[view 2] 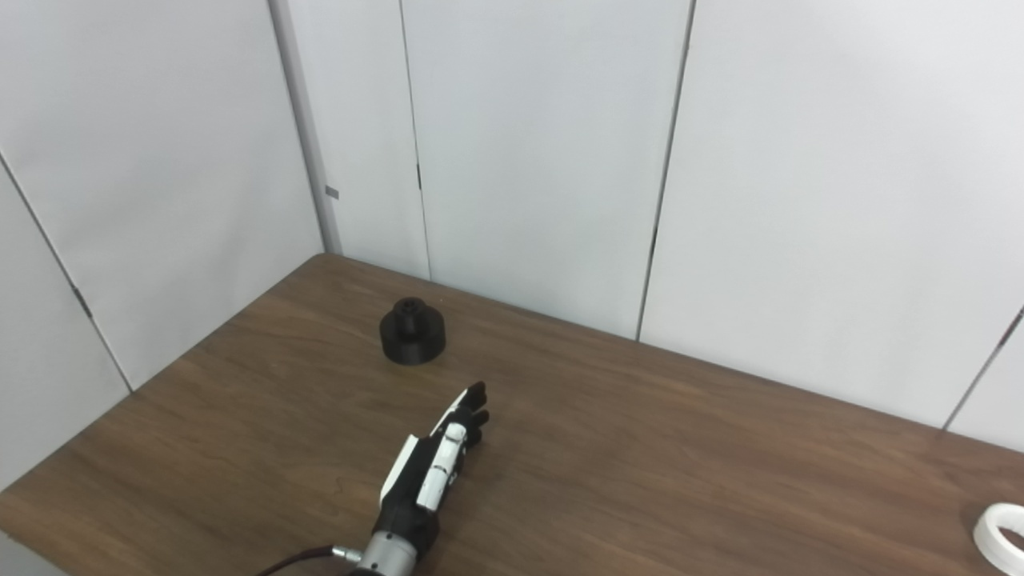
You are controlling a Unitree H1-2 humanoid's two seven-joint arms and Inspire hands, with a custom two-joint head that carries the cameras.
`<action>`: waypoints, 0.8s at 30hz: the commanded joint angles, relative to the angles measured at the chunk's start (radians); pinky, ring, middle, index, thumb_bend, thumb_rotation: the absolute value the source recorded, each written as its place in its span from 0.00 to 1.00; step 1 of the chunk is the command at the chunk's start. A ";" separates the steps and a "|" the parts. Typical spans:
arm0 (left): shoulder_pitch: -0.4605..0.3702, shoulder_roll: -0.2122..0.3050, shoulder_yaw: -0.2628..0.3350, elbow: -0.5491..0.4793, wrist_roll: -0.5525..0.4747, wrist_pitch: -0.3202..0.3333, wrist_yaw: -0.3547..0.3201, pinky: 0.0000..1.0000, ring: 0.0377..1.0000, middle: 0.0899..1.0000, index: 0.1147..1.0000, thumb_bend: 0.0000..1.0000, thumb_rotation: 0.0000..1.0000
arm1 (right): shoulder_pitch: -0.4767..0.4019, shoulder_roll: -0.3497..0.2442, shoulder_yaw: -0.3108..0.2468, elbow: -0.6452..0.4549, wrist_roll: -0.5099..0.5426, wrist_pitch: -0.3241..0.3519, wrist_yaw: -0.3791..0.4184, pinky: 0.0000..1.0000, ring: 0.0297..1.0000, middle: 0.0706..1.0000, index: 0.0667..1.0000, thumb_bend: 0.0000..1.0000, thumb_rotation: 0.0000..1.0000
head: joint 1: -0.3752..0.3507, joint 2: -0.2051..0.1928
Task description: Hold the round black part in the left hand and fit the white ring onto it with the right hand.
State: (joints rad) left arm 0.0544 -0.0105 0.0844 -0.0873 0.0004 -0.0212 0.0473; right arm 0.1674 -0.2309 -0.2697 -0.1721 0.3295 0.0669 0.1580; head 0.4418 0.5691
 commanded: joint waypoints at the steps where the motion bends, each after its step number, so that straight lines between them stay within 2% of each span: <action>1: -0.016 0.006 -0.011 -0.033 0.045 -0.033 0.018 0.98 0.96 0.97 0.96 0.59 0.95 | -0.009 -0.019 -0.011 -0.031 0.012 -0.025 0.005 0.80 0.91 0.90 0.90 0.61 1.00 | 0.003 -0.008; 6: -0.012 0.023 -0.009 -0.046 0.098 -0.027 0.039 0.95 0.97 0.96 0.96 0.67 0.86 | -0.001 -0.016 -0.010 -0.042 0.010 -0.024 0.004 0.80 0.93 0.90 0.91 0.61 1.00 | 0.004 -0.002; 9: -0.019 0.039 0.000 -0.086 0.132 -0.004 0.049 1.00 0.99 0.97 0.96 0.68 0.82 | 0.002 -0.024 -0.012 -0.028 0.018 -0.040 0.017 0.80 0.93 0.91 0.92 0.60 1.00 | 0.001 0.001; 11: -0.027 0.063 0.010 -0.136 0.166 0.025 0.047 0.98 0.98 0.97 0.98 0.65 0.72 | 0.003 -0.025 -0.015 -0.024 0.019 -0.045 0.020 0.79 0.92 0.91 0.92 0.60 1.00 | 0.002 0.004; 12: -0.035 0.080 0.019 -0.174 0.179 0.067 0.040 0.97 0.98 0.97 0.98 0.64 0.70 | 0.002 -0.025 -0.016 -0.021 0.019 -0.043 0.018 0.78 0.92 0.90 0.92 0.60 1.00 | 0.002 0.004; 13: -0.041 0.095 0.029 -0.209 0.190 0.109 0.036 0.96 0.98 0.97 0.99 0.67 0.64 | 0.002 -0.025 -0.017 -0.019 0.018 -0.042 0.018 0.80 0.92 0.90 0.92 0.61 1.00 | 0.007 0.003; 15: -0.049 0.124 0.044 -0.261 0.213 0.176 0.027 0.95 0.97 0.97 0.98 0.72 0.57 | 0.002 -0.024 -0.017 -0.019 0.012 -0.039 0.016 0.80 0.93 0.90 0.92 0.61 1.00 | 0.009 0.002; 18: -0.057 0.175 0.064 -0.314 0.246 0.255 0.014 0.95 0.95 0.95 0.97 0.82 0.50 | 0.004 -0.022 -0.014 -0.024 0.005 -0.036 0.014 0.78 0.92 0.90 0.91 0.61 1.00 | 0.015 0.001; 19: -0.060 0.196 0.074 -0.331 0.250 0.284 0.005 0.91 0.94 0.95 0.97 0.86 0.48 | 0.005 -0.021 -0.014 -0.025 0.004 -0.035 0.014 0.77 0.92 0.90 0.90 0.60 1.00 | 0.017 0.001; 20: -0.063 0.211 0.081 -0.343 0.252 0.306 -0.001 0.88 0.92 0.95 0.97 0.91 0.47 | 0.006 -0.021 -0.013 -0.027 0.003 -0.035 0.013 0.77 0.92 0.89 0.90 0.61 1.00 | 0.018 0.002; 23: -0.078 0.269 0.105 -0.368 0.263 0.356 -0.019 0.85 0.94 0.96 0.97 0.96 0.41 | 0.009 -0.015 -0.010 -0.036 0.001 -0.032 0.011 0.76 0.91 0.89 0.90 0.63 1.00 | 0.021 0.001; 24: -0.084 0.302 0.104 -0.372 0.300 0.372 -0.025 0.85 0.94 0.97 0.97 0.97 0.40 | 0.010 -0.013 -0.008 -0.040 0.000 -0.030 0.010 0.76 0.91 0.89 0.90 0.63 1.00 | 0.019 0.000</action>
State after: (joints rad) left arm 0.0133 0.2429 0.1794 -0.4124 0.2593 0.3482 0.0242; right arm 0.1909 -0.2298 -0.2746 -0.1719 0.3268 0.0660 0.1640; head 0.4617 0.5691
